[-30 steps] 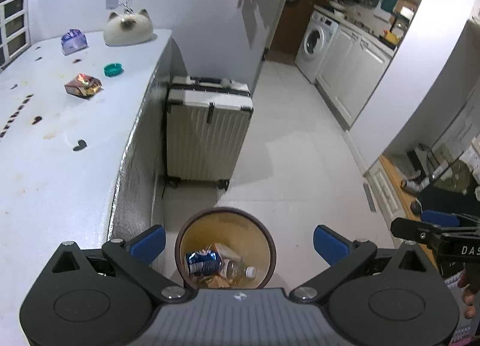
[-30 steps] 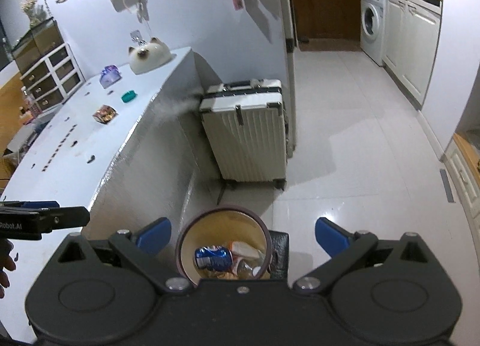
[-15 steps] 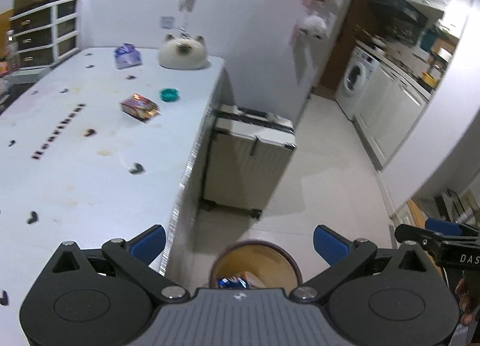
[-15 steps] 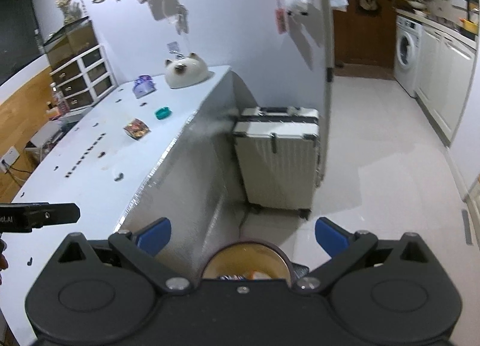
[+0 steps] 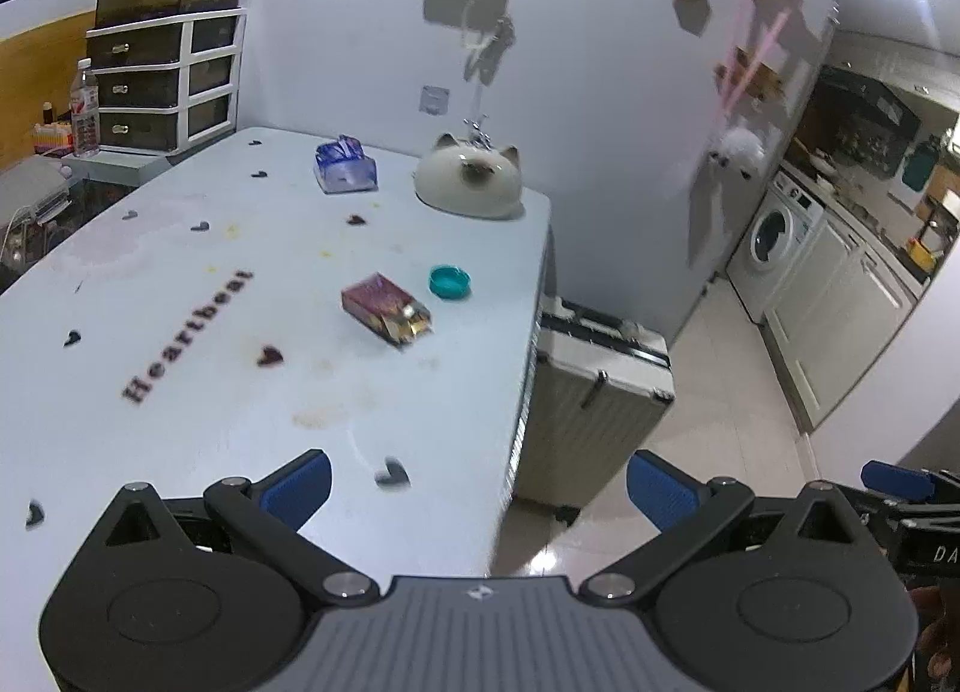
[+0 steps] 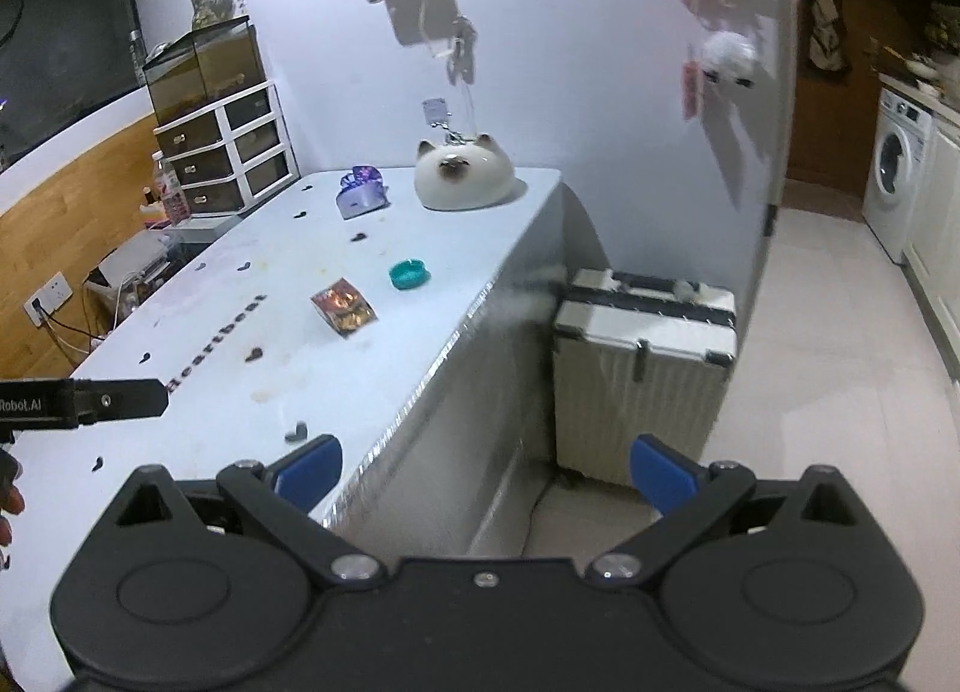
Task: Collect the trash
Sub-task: 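Raise both tools from the wastebasket back over the table, then grasp the red snack box with the left tool while the right tool grasps the teal bottle cap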
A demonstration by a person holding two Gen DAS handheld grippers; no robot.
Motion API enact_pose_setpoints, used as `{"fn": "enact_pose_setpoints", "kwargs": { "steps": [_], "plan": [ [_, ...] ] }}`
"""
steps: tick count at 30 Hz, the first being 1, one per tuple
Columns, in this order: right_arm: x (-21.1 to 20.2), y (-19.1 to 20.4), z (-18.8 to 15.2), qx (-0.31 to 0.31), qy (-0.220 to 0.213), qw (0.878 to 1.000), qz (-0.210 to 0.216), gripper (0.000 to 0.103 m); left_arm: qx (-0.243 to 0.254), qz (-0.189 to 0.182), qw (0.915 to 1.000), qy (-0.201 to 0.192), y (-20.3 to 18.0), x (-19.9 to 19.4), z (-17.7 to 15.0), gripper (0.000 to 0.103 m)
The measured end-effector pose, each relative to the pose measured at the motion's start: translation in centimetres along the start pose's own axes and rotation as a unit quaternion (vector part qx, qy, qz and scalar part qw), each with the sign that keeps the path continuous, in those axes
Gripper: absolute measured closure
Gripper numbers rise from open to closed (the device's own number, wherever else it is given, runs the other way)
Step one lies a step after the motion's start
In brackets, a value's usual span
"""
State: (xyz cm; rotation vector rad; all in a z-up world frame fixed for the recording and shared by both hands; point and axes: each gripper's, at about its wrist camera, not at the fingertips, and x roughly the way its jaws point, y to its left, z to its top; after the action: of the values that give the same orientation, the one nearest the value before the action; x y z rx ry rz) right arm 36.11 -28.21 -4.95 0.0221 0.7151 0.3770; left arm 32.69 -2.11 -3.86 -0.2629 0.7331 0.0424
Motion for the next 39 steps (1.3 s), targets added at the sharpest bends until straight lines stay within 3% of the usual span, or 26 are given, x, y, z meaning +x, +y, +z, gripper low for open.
{"fn": "enact_pose_setpoints", "kwargs": {
  "steps": [8,14,19,24,29,35,39],
  "plan": [
    [7.1,1.9,4.3,-0.014,-0.002,1.0,0.012,0.0,-0.03,-0.004,0.9994,-0.016,2.8,6.6,5.8,0.0],
    [12.3,1.9,7.3,-0.012,-0.009,1.0,-0.001,0.002,-0.067,-0.013,0.9977,-0.004,4.2,13.6,9.1,0.0],
    [16.2,1.9,9.1,-0.019,-0.014,1.0,-0.018,0.008,-0.103,0.014,0.9945,0.011,5.1,20.2,10.4,0.0],
    [19.6,2.1,10.2,-0.021,-0.011,0.999,-0.032,0.012,-0.109,0.077,0.9909,0.012,5.1,25.9,10.5,0.0],
    [22.4,2.9,11.2,-0.021,-0.008,1.0,-0.018,0.012,-0.063,0.106,0.9921,0.023,5.3,29.6,9.4,0.002],
    [26.4,4.2,12.0,-0.02,-0.005,1.0,0.0,0.012,-0.025,0.13,0.9906,0.034,7.5,30.1,7.4,0.004],
    [29.3,5.4,12.4,-0.033,0.003,0.999,0.019,0.014,-0.007,0.15,0.9885,0.019,9.9,28.6,6.6,0.005]
  ]
}}
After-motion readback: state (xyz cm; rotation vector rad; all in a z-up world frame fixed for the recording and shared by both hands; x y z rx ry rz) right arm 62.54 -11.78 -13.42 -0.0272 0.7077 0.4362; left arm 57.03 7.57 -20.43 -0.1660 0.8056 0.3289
